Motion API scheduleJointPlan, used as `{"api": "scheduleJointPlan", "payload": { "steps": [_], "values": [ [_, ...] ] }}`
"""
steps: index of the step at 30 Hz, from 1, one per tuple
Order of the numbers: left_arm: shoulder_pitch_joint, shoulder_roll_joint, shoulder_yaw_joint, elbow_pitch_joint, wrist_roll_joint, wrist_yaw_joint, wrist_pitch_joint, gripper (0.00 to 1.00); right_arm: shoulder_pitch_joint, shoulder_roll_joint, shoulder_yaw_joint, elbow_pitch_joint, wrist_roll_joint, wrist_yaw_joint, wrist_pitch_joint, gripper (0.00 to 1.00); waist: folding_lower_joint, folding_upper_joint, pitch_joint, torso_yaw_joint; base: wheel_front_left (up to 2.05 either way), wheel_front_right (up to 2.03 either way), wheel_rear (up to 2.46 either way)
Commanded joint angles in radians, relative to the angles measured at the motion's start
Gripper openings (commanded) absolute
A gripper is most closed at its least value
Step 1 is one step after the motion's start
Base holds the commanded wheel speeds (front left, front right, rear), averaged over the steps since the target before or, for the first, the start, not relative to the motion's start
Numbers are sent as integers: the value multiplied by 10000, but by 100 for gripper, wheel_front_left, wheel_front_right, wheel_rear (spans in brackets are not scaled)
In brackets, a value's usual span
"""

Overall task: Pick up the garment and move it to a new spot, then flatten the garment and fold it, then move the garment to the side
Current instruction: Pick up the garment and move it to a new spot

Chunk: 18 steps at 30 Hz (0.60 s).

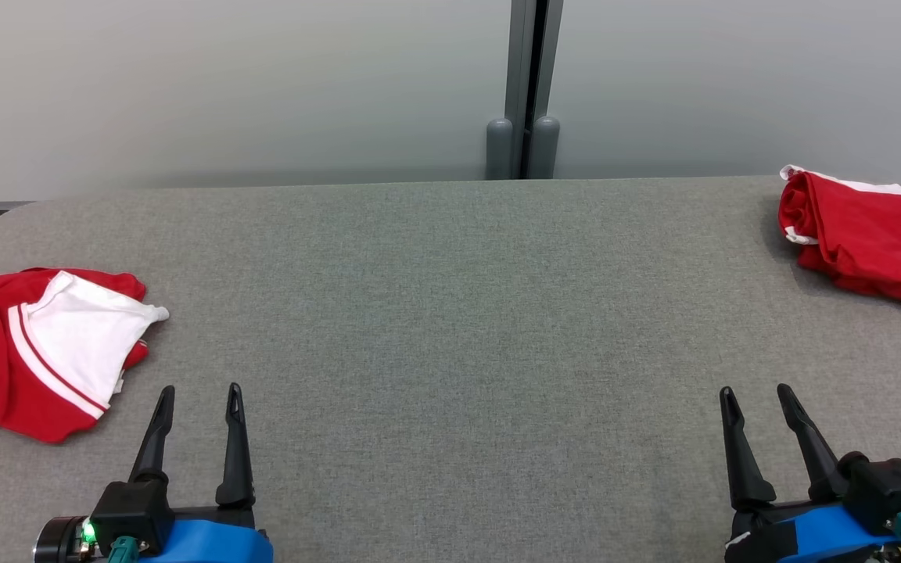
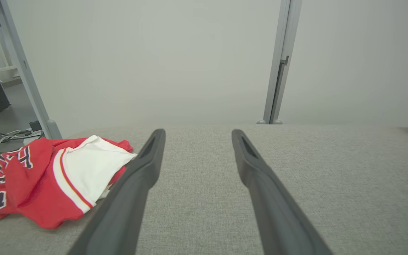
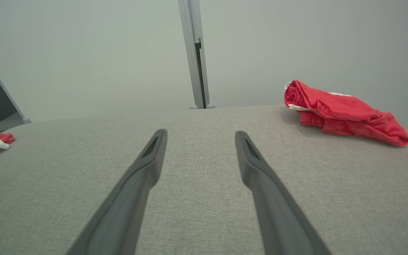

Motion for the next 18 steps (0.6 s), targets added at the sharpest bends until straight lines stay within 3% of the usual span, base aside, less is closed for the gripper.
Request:
{"api": "scheduleJointPlan", "payload": {
  "steps": [1, 18],
  "values": [
    [-30, 5, 48, 27, 50, -2, -28, 100, 130, 51, -34, -27, -37, 5, 10, 100, 0, 0, 2, 18, 0, 0, 0],
    [-112, 27, 239, 159, 70, -24, -28, 100, 79, 110, 245, 48, -91, 5, 25, 100, 0, 0, -53, 819, 0, 0, 0]
  ]
}}
